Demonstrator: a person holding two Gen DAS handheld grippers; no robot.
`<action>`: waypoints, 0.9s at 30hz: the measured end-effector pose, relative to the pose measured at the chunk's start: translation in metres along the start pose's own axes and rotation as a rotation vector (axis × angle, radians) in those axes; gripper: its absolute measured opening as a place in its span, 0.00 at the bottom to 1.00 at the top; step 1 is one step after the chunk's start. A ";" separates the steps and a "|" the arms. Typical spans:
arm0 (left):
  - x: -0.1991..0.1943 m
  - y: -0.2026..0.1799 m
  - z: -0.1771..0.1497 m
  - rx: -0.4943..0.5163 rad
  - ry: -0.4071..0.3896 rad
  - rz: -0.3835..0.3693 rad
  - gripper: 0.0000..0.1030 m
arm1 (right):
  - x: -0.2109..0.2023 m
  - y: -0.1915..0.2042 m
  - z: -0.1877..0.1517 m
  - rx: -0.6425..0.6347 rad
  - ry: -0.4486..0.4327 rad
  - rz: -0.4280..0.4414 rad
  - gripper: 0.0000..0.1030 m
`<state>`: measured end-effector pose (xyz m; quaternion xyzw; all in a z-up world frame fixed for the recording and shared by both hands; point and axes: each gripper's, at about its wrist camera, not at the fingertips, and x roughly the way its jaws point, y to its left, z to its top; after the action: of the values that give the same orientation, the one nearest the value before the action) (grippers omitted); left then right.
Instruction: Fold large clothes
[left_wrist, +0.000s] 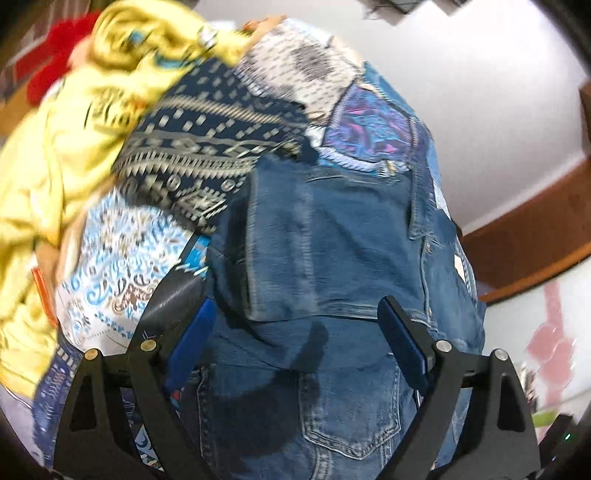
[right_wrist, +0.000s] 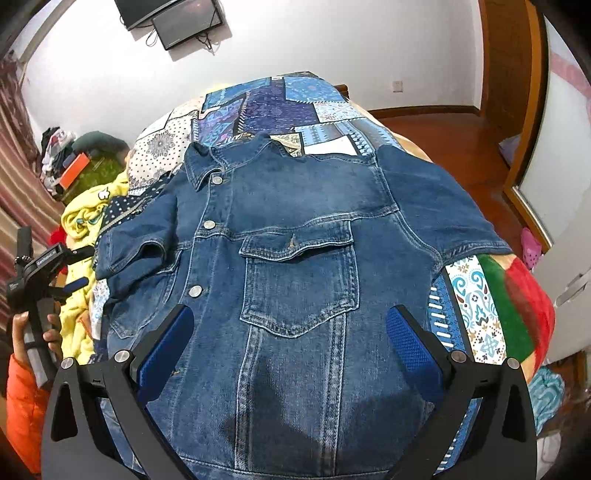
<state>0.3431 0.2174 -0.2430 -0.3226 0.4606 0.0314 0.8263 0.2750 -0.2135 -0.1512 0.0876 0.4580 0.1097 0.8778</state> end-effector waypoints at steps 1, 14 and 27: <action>0.005 0.005 0.001 -0.018 0.011 -0.010 0.87 | 0.001 0.000 0.000 -0.004 0.001 0.001 1.00; 0.036 0.010 0.009 -0.058 0.087 -0.044 0.39 | 0.005 -0.009 -0.002 0.030 0.025 -0.001 1.00; 0.014 -0.028 0.010 0.171 0.009 0.128 0.30 | 0.005 -0.013 -0.007 0.042 0.030 0.022 1.00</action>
<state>0.3685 0.1979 -0.2364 -0.2211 0.4849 0.0432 0.8450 0.2737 -0.2239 -0.1621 0.1096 0.4721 0.1111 0.8676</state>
